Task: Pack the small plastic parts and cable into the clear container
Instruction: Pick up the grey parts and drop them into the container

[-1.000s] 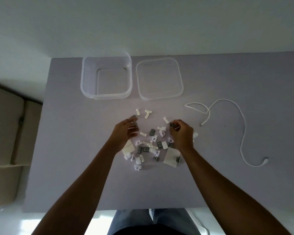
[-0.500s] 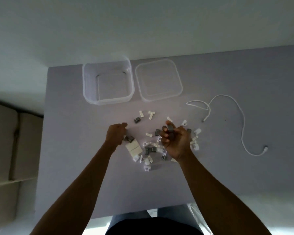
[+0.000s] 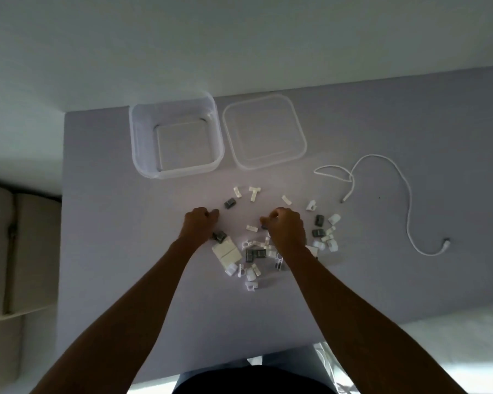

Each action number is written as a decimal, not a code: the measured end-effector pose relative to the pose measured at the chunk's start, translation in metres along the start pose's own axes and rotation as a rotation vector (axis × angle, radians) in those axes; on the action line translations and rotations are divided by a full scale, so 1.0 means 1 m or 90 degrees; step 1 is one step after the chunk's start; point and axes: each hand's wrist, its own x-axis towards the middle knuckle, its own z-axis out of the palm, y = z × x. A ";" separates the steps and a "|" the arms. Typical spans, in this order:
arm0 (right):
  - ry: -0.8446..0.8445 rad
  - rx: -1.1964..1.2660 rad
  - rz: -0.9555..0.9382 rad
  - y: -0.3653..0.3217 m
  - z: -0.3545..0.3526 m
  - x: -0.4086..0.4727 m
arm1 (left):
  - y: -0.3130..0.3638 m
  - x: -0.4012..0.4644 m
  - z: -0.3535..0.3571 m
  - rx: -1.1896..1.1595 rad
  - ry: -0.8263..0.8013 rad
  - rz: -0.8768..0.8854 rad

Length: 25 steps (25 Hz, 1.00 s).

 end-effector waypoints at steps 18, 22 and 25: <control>0.025 0.269 0.075 0.013 0.006 -0.002 | 0.050 0.015 -0.001 0.168 0.055 0.156; -0.143 0.853 0.264 0.002 -0.019 -0.018 | 0.048 0.025 0.011 0.238 0.039 0.187; -0.249 1.032 0.248 0.005 -0.023 -0.024 | 0.051 0.027 0.005 0.042 -0.027 0.150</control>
